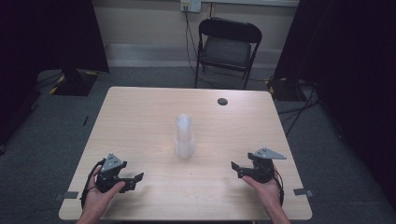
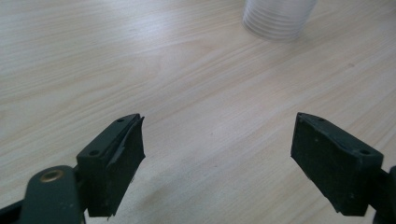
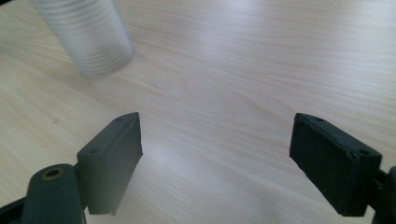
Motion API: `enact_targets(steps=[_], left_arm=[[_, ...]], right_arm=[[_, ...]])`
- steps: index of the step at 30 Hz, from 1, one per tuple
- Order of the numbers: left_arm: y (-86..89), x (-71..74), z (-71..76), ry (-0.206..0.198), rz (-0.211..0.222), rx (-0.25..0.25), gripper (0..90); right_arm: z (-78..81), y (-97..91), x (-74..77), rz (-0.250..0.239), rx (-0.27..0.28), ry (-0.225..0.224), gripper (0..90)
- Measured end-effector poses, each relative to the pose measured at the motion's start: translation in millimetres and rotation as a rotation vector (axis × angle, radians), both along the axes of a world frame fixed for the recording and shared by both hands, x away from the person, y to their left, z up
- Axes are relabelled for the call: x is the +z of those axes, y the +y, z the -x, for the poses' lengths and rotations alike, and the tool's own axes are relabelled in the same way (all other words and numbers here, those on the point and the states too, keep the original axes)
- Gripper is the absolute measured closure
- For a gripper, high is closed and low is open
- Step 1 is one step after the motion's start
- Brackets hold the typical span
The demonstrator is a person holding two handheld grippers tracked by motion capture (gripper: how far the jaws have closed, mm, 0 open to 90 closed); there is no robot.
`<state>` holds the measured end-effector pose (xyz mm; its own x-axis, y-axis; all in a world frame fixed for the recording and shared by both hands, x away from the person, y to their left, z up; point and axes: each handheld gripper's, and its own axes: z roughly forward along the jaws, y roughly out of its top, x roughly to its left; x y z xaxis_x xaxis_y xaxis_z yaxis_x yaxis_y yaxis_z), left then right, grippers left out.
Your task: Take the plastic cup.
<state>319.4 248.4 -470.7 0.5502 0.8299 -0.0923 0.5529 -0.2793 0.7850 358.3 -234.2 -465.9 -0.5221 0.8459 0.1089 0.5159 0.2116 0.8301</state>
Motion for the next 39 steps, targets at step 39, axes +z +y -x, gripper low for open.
enact_targets(steps=[39], left_arm=[[-11.2, 8.1, 1.6, -0.113, 0.064, -0.056, 20.9]], right_arm=[[-23.8, 75.4, 51.2, -0.088, 0.243, -0.068, 28.8]])
